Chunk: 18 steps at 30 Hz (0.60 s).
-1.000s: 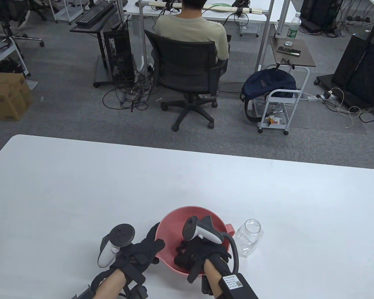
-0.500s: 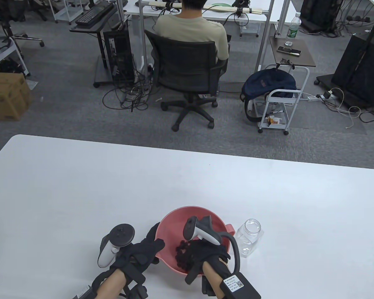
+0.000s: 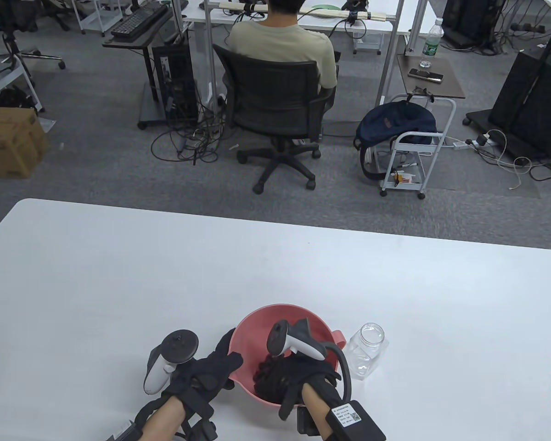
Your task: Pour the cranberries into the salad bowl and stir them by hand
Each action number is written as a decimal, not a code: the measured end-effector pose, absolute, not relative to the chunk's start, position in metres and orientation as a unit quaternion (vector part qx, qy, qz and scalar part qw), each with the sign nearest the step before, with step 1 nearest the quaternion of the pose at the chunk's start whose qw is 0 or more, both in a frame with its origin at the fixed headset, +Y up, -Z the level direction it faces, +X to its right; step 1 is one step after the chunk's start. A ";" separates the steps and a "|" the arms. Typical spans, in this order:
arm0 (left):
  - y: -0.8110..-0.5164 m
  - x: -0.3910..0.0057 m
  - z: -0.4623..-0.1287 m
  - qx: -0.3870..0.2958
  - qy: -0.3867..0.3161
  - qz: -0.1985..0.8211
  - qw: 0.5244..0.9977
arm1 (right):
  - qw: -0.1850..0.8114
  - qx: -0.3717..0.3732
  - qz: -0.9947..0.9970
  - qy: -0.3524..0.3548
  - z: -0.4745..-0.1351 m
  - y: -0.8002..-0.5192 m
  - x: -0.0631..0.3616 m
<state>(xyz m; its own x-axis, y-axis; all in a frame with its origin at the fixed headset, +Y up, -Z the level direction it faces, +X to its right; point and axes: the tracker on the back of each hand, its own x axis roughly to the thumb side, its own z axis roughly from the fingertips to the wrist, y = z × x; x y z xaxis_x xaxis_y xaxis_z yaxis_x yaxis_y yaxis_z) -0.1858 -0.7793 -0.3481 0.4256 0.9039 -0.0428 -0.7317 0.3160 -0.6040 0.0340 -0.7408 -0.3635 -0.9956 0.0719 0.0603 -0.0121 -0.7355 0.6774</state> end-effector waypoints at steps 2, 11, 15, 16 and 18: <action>-0.779 -0.186 -0.348 -0.279 -0.154 0.512 0.797 | 0.026 0.045 0.929 0.367 -0.364 -0.740 0.034; -0.780 -0.185 -0.348 -0.277 -0.151 0.510 0.801 | 0.047 0.055 0.925 0.374 -0.365 -0.740 0.035; -0.775 -0.185 -0.347 -0.242 -0.154 0.504 0.815 | 0.084 0.070 0.933 0.343 -0.365 -0.737 0.036; -0.773 -0.185 -0.347 -0.228 -0.152 0.496 0.824 | 0.095 0.074 0.935 0.334 -0.365 -0.735 0.037; -0.769 -0.185 -0.346 -0.201 -0.151 0.480 0.840 | 0.115 0.091 0.937 0.318 -0.364 -0.733 0.037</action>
